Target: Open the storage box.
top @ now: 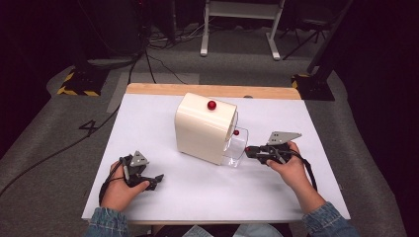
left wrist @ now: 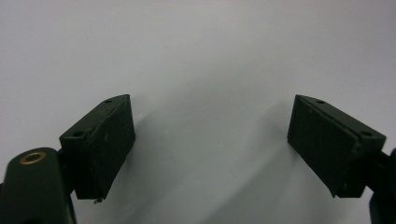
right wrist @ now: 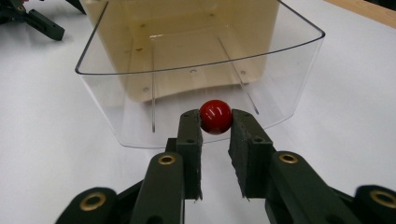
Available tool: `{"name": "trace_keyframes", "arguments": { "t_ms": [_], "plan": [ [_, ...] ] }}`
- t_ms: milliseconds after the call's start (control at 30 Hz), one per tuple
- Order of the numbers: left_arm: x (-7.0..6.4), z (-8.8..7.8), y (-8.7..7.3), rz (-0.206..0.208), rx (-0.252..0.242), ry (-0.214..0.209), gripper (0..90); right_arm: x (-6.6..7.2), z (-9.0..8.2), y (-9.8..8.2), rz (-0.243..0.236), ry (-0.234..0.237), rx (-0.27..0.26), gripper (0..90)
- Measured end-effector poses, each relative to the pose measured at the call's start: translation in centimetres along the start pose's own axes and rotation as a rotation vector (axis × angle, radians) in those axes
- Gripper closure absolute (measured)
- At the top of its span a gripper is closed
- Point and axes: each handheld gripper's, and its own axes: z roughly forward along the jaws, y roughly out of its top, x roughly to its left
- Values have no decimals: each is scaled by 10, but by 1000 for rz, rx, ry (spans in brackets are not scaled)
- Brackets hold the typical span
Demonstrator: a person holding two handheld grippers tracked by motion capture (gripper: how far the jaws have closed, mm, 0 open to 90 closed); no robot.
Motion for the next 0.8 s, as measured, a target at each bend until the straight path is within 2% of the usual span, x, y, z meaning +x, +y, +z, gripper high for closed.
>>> {"name": "trace_keyframes", "arguments": {
  "t_ms": [167,433,800],
  "plan": [
    [0,0,0,5,-1,3,151,-1,-16,-10,12,-10,6,745],
    [0,0,0,2,0,4,151,-2,-30,-20,27,-17,2,745],
    [0,0,0,4,-1,5,151,-4,-26,-34,41,-21,61,741]
  ]
}}
